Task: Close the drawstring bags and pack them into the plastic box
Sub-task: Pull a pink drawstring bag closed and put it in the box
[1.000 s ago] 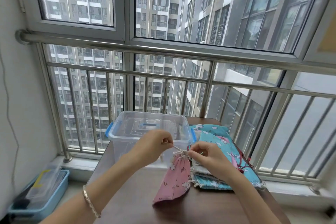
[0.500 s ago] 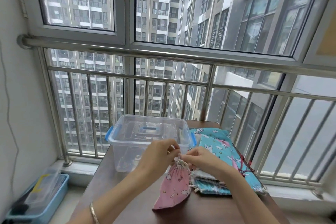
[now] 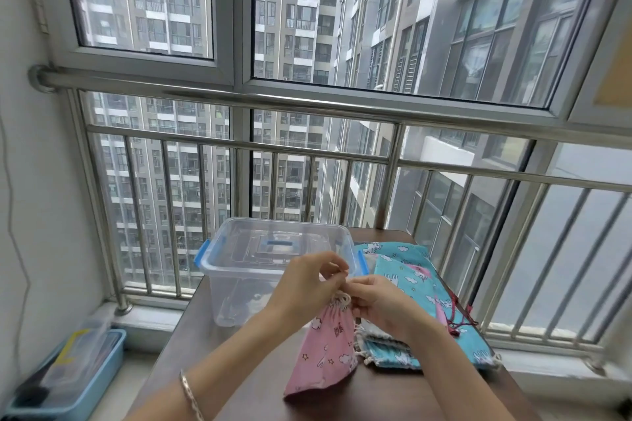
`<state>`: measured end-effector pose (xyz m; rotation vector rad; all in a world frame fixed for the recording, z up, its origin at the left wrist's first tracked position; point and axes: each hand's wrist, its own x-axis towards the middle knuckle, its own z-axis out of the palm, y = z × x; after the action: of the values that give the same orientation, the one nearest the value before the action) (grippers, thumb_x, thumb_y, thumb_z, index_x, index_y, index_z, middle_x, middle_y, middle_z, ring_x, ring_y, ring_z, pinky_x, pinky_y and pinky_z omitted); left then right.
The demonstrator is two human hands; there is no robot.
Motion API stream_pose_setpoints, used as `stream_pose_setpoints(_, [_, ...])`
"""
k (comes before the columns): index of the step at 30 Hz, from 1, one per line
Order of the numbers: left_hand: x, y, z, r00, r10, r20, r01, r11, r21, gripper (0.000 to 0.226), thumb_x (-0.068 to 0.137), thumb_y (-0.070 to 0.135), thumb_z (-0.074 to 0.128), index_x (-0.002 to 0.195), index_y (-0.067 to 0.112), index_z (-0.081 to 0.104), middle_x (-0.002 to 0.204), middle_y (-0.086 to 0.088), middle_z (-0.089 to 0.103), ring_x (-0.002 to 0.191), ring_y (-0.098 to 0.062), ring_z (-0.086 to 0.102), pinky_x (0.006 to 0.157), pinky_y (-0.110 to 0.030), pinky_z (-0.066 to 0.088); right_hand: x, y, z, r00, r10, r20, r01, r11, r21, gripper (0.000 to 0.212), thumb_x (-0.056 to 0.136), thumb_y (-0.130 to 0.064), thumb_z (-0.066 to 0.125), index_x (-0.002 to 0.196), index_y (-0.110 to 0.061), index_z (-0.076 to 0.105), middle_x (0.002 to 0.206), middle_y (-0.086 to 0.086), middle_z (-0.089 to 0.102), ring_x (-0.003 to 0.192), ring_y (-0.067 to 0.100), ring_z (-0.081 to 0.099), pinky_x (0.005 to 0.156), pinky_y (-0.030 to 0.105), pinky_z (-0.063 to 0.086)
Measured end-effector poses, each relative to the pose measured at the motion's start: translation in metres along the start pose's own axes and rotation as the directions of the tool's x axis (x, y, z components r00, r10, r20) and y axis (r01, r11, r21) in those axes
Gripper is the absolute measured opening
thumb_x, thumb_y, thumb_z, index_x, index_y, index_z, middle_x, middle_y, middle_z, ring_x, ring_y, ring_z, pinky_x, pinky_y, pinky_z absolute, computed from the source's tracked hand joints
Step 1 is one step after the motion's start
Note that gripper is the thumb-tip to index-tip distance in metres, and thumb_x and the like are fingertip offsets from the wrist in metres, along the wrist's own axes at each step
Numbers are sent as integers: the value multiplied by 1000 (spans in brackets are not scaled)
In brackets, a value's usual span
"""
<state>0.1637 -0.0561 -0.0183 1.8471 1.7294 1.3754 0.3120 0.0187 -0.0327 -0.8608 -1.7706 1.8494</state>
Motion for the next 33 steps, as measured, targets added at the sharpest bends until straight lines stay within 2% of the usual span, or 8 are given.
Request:
stream_pose_setpoints(3, [-2,-2,1,999,23,-34,-25,999,-44,12,83,14,71,92,22,73,86,10,73,82,0,68,75,-21,55,-1,-2,3,999,8,-53,-10,999,-46,19,82,-28,71,78,-9,73,69,3,60,61,10,50,61,21,41])
stream_pose_setpoints(8, [-3,-3,0,994,54,94,-46,994,-95,20,88,7,65,99,21,73,95,10,74,94,3,67,84,-21,55,-4,-12,4,998,-19,-56,6,975,-221,14,89,-8,64,76,-10,67,58,-4,55,51,3,47,51,15,36])
stream_pose_setpoints(15, [0,-6,-6,984,42,175,-39,999,-20,21,91,16,63,110,24,70,104,9,72,100,1,65,87,-22,54,-12,-22,2,999,-41,-30,28,934,-357,14,84,-4,64,76,-11,73,58,-6,59,56,5,48,59,18,38])
stream_pose_setpoints(18, [2,-10,-7,985,-15,174,24,999,-47,24,88,17,68,111,18,69,98,3,72,88,-5,69,83,-28,57,-14,-21,3,997,-73,-37,53,919,-392,9,80,-11,69,83,-6,76,63,-3,61,60,11,45,58,22,34])
stream_pose_setpoints(22, [5,-9,-11,979,-99,176,122,985,-124,23,81,17,76,102,10,70,83,-4,73,75,-12,70,75,-28,59,-15,-19,7,987,-138,-81,91,900,-427,26,64,-31,72,82,-14,78,72,7,63,69,21,42,61,37,31])
stream_pose_setpoints(28, [11,-7,-21,899,-309,310,401,865,-302,38,76,12,79,108,6,60,80,-10,69,69,-15,69,71,-27,59,-16,-16,16,940,-308,-148,172,800,-575,5,77,-11,72,76,-11,77,72,15,72,54,9,53,50,20,41])
stream_pose_setpoints(30, [13,-7,-25,869,-342,357,460,825,-329,44,76,11,79,113,5,56,80,-10,69,68,-15,68,68,-26,58,-17,-15,19,914,-372,-164,205,770,-605,5,75,-9,72,78,-13,74,70,9,72,54,8,59,53,24,50])
stream_pose_setpoints(33, [13,-8,-30,815,-372,444,540,764,-352,51,76,7,79,118,4,50,84,-13,69,70,-18,68,68,-28,57,-19,-15,22,890,-428,-157,239,731,-640,20,74,-9,71,89,-22,67,71,3,73,64,15,69,65,35,59])
